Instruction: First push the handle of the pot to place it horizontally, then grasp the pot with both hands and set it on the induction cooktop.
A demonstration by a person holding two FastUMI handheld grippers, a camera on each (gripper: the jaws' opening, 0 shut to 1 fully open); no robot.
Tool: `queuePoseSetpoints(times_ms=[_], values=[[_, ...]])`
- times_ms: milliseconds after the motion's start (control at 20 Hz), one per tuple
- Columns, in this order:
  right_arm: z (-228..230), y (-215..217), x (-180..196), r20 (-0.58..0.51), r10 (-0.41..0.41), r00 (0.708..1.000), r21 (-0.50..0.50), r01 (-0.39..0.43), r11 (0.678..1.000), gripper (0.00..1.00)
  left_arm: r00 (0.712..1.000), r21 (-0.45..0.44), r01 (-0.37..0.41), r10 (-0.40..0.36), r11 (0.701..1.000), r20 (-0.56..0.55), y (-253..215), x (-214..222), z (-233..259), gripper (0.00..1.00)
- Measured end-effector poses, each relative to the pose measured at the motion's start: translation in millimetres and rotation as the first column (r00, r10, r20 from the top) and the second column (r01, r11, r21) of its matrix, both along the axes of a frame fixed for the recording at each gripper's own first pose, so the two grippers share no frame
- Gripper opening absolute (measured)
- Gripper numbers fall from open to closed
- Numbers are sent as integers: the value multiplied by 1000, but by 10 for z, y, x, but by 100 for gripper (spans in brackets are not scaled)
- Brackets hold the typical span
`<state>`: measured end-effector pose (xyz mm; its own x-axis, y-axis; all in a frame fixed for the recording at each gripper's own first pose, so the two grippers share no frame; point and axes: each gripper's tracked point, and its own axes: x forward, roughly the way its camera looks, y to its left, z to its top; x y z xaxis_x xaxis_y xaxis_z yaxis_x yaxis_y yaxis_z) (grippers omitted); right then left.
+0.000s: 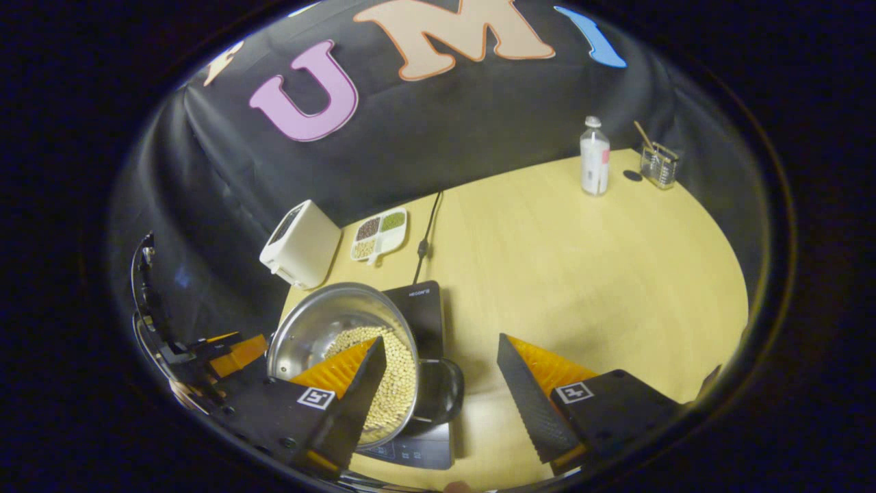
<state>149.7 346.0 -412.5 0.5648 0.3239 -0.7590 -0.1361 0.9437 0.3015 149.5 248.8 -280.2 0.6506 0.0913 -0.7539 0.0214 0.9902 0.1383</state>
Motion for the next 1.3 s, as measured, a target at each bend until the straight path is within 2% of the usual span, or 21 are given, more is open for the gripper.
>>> queuePoseSetpoints(times_ms=[150, 200, 250, 300, 350, 400, 450, 550, 650, 700, 750, 800, 850, 900, 1100, 1150, 1200, 1250, 1300], values=[[205, -193, -46, 64, 20, 998, -18, -19, 1000, 100, 999, 9, 10, -10, 1000, 33, -241, -92, 202, 99], [282, -241, -63, 83, 30, 996, -18, -29, 999, 93, 999, 15, 9, -10, 1000, 45, -324, -136, 286, 99], [364, -300, -90, 100, 41, 994, -16, -40, 999, 93, 998, 23, 8, -9, 1000, 58, -405, -188, 374, 99], [454, -363, -111, 118, 52, 992, -11, -51, 999, 100, 997, 30, 3, -5, 1000, 76, -483, -217, 465, 99], [528, -422, -121, 137, 65, 988, -6, -64, 998, 93, 995, 35, -4, 1, 999, 96, -577, -272, 561, 99], [628, -483, -142, 160, 78, 984, -3, -79, 997, 100, 993, 38, -18, 13, 999, 121, -667, -321, 665, 99], [714, -573, -163, 181, 86, 980, -8, -86, 996, 93, 988, 36, -32, 26, 999, 150, -770, -368, 775, 99], [870, -735, -204, 224, 105, 969, -13, -104, 994, 92, 980, 22, -64, 59, 998, 193, -975, -424, 947, 99], [1049, -926, -193, 270, 110, 957, -21, -108, 994, 92, 968, 3, -85, 82, 996, 237, -1158, -479, 1095, 99], [1144, -1048, -184, 291, 104, 951, -25, -101, 995, 100, 960, -6, -91, 90, 996, 265, -1271, -498, 1170, 99], [1264, -1163, -175, 318, 94, 943, -21, -93, 995, 93, 950, -15, -99, 99, 995, 296, -1367, -507, 1243, 99], [1395, -1275, -141, 349, 80, 934, -11, -82, 997, 100, 939, -20, -111, 111, 994, 324, -1446, -512, 1331, 98], [1526, -1388, -101, 380, 69, 922, -2, -73, 997, 100, 925, -24, -121, 122, 992, 359, -1542, -533, 1433, 99], [1652, -1509, -72, 412, 63, 909, 0, -69, 998, 93, 910, -33, -131, 133, 991, 393, -1635, -550, 1527, 99], [2084, -2011, -8, 523, 66, 850, -41, -53, 998, 92, 845, -54, -128, 138, 990, 517, -2027, -644, 1894, 99], [2171, -2091, -19, 546, 73, 835, -47, -57, 997, 100, 824, -58, -127, 138, 990, 549, -2120, -686, 1997, 99], [2270, -2162, -16, 569, 81, 818, -55, -61, 997, 100, 803, -67, -125, 140, 990, 579, -2217, -715, 2090, 98], [2354, -2228, -12, 590, 85, 803, -61, -61, 996, 93, 780, -80, -122, 145, 989, 608, -2329, -753, 2164, 98], [2451, -2289, -13, 612, 86, 786, -63, -60, 996, 93, 763, -87, -118, 147, 989, 629, -2409, -773, 2221, 100]])
